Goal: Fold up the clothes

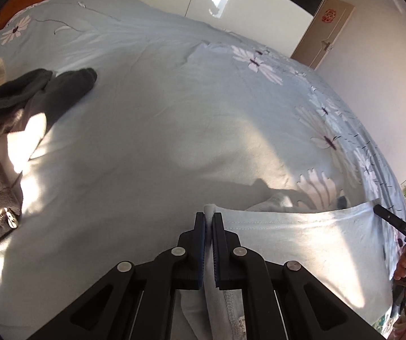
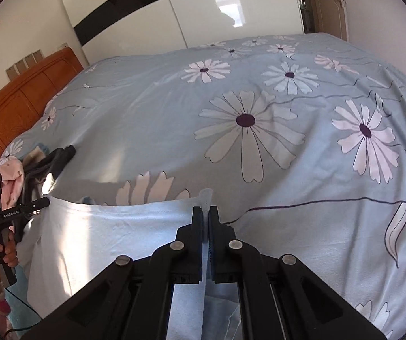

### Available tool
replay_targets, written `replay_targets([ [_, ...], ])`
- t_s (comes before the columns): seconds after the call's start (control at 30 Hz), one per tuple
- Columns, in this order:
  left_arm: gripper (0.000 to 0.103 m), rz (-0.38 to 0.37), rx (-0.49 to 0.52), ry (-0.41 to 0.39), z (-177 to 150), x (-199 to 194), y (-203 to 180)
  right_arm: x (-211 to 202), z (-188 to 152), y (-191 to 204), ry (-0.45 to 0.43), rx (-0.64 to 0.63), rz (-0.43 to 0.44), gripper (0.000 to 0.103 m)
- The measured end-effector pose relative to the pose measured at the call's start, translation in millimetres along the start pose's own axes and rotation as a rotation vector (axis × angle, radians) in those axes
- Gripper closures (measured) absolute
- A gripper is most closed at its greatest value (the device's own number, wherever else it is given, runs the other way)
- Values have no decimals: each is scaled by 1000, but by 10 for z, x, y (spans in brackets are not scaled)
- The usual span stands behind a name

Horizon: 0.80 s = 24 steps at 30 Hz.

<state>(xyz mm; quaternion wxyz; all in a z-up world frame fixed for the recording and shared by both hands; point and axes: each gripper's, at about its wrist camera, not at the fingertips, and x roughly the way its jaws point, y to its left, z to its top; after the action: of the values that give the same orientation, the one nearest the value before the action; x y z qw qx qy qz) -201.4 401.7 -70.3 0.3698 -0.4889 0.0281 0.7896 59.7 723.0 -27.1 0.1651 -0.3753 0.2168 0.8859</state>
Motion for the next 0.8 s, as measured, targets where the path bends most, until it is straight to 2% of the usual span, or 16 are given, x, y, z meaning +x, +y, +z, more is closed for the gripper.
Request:
replay_targets([
  [0.13,96,13,-5,36,-56,130,25,176,-86,-114,56,31,-19,100],
  [0.27,91,-9,-14,38,-96,2,2,164,-112,-110,68,27,-34,99],
  [0.3,81,-15,-18,35,-112,-68,2,109,-118,-91,53,20,-36,96],
  [0.33,75,-15,-28,28,-141,-158,15,24,-124,-69,33,12,-37,93],
  [0.4,54,-31,-57,-4,-235,-384,62,-204,-170,-55,-2,15,-39,71],
  [0.5,41,-66,-115,-34,-527,-699,139,-583,-351,-99,-44,65,5,62],
  [0.6,40,-142,-149,-5,-896,-793,165,-832,-700,-169,-16,145,118,52],
  [0.67,40,-183,-165,20,-1133,-803,162,-868,-966,-239,30,236,221,52],
  [0.7,40,-189,-174,19,-1223,-814,160,-869,-1088,-275,50,282,247,52],
  [0.8,40,-205,-199,16,-1493,-846,151,-902,-1343,-308,54,323,243,52],
])
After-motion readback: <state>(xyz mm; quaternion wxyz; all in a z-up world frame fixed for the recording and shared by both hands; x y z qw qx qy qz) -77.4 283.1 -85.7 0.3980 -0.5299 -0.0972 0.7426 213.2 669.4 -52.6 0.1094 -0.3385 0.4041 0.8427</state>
